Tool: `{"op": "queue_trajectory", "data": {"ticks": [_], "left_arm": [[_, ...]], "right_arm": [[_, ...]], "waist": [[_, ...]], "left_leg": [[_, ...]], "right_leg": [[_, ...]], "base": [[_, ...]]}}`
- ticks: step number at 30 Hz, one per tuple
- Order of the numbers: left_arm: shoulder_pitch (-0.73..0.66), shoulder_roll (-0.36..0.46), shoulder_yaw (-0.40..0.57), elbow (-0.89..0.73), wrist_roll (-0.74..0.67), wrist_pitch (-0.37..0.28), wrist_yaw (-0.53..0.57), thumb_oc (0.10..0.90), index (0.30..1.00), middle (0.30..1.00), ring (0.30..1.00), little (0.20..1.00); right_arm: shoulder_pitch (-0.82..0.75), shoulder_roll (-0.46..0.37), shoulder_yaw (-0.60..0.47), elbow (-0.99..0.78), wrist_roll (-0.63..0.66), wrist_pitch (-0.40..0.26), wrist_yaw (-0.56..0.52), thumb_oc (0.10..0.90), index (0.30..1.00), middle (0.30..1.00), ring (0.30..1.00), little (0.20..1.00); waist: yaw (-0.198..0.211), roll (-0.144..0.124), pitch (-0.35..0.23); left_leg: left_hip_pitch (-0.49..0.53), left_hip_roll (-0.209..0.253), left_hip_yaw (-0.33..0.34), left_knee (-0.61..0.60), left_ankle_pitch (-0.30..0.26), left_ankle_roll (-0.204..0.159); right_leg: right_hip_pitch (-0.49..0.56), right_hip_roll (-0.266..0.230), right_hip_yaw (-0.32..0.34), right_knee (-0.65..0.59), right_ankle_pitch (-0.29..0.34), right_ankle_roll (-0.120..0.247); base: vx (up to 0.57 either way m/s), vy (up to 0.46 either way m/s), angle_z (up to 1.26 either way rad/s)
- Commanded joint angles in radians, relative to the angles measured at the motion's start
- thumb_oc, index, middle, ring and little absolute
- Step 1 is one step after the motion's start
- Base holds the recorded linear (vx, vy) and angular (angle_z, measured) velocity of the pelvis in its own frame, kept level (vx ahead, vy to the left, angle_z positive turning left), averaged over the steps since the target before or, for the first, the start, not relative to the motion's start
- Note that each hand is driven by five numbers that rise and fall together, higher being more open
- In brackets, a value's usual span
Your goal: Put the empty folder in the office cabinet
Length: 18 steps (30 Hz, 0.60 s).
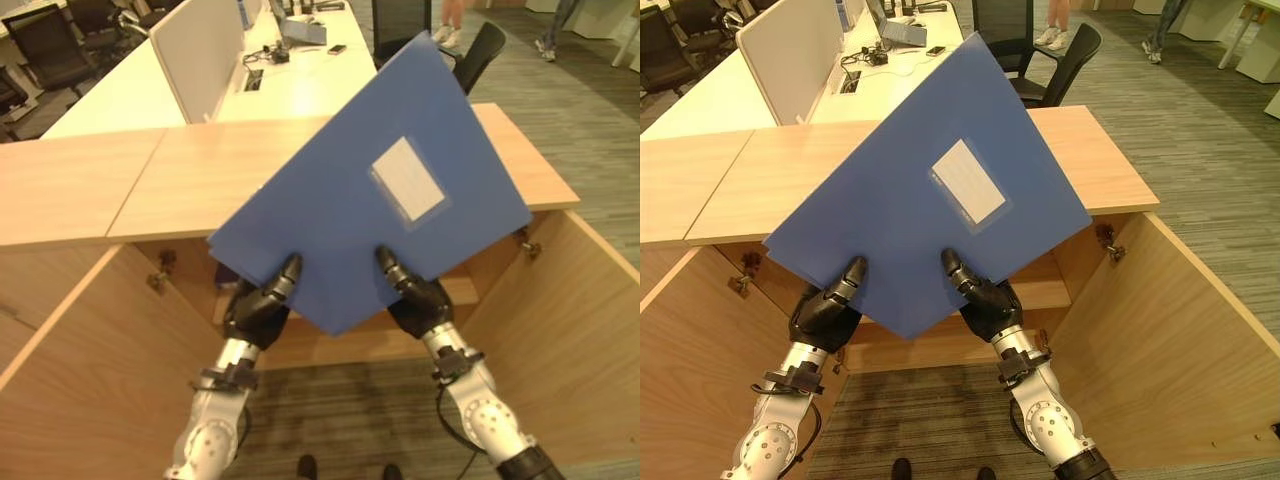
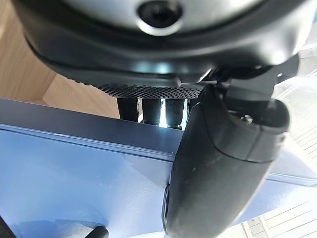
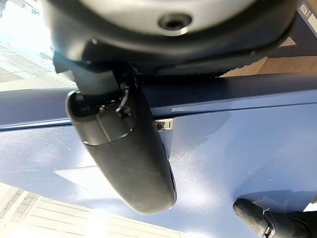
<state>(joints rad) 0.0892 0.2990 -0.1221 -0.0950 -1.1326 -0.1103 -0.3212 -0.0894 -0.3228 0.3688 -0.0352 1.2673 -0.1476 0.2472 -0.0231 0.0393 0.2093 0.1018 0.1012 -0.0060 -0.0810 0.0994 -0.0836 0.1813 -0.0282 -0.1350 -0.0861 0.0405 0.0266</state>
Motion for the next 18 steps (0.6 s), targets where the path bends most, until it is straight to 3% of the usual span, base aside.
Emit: {"op": "queue_trajectory", "data": {"ticks": [1, 6, 7, 8, 9, 18], "left_arm": [[-0.073, 0.048, -0.068, -0.031, 0.089, 0.007, -0.065, 0.400, 0.300, 0.300, 0.300, 0.300], [-0.068, 0.044, -0.053, -0.029, 0.099, -0.004, -0.053, 0.400, 0.300, 0.300, 0.300, 0.300], [-0.066, 0.044, -0.052, -0.027, 0.104, -0.009, -0.049, 0.533, 0.500, 0.500, 0.500, 0.500], [-0.066, 0.045, -0.046, -0.026, 0.108, -0.013, -0.043, 0.747, 0.820, 0.820, 0.820, 0.820], [-0.065, 0.046, -0.042, -0.026, 0.114, -0.017, -0.039, 0.800, 0.900, 0.900, 0.900, 0.900], [-0.014, 0.052, 0.079, 0.049, 0.224, -0.065, 0.019, 0.800, 0.900, 0.900, 0.900, 0.900]], "right_arm": [[-0.228, 0.129, -0.004, -0.164, 0.001, -0.070, 0.093, 0.400, 0.300, 0.300, 0.300, 0.300], [-0.218, 0.120, -0.004, -0.159, -0.006, -0.061, 0.092, 0.400, 0.300, 0.300, 0.300, 0.300], [-0.214, 0.117, -0.004, -0.156, -0.006, -0.060, 0.091, 0.400, 0.300, 0.300, 0.300, 0.300], [-0.210, 0.112, -0.005, -0.151, -0.008, -0.058, 0.089, 0.400, 0.300, 0.300, 0.300, 0.300], [-0.206, 0.109, -0.008, -0.150, -0.012, -0.056, 0.088, 0.400, 0.300, 0.300, 0.300, 0.300], [-0.094, 0.049, -0.098, -0.128, -0.097, -0.021, 0.072, 0.400, 0.300, 0.300, 0.300, 0.300]], "waist": [[-0.020, -0.058, -0.070], [-0.018, -0.059, -0.070], [-0.018, -0.059, -0.070], [-0.018, -0.060, -0.070], [-0.018, -0.060, -0.069], [-0.013, -0.062, -0.069]], "left_leg": [[0.004, 0.077, 0.009, 0.186, -0.184, -0.078], [0.003, 0.077, 0.008, 0.183, -0.182, -0.078], [0.003, 0.077, 0.008, 0.184, -0.182, -0.078], [0.003, 0.077, 0.007, 0.183, -0.182, -0.078], [0.003, 0.076, 0.007, 0.183, -0.181, -0.077], [0.001, 0.077, 0.004, 0.173, -0.175, -0.079]], "right_leg": [[0.000, -0.065, 0.034, 0.021, -0.097, 0.064], [0.000, -0.065, 0.032, 0.021, -0.096, 0.065], [0.000, -0.066, 0.031, 0.021, -0.095, 0.065], [0.000, -0.066, 0.031, 0.021, -0.095, 0.065], [0.000, -0.065, 0.031, 0.021, -0.095, 0.065], [-0.003, -0.065, 0.020, 0.019, -0.093, 0.067]], "base": [[0.00, 0.000, 0.00], [0.00, 0.000, 0.00], [0.00, 0.000, 0.00], [0.00, 0.000, 0.00], [0.00, 0.000, 0.00], [0.00, 0.000, 0.00]]}}
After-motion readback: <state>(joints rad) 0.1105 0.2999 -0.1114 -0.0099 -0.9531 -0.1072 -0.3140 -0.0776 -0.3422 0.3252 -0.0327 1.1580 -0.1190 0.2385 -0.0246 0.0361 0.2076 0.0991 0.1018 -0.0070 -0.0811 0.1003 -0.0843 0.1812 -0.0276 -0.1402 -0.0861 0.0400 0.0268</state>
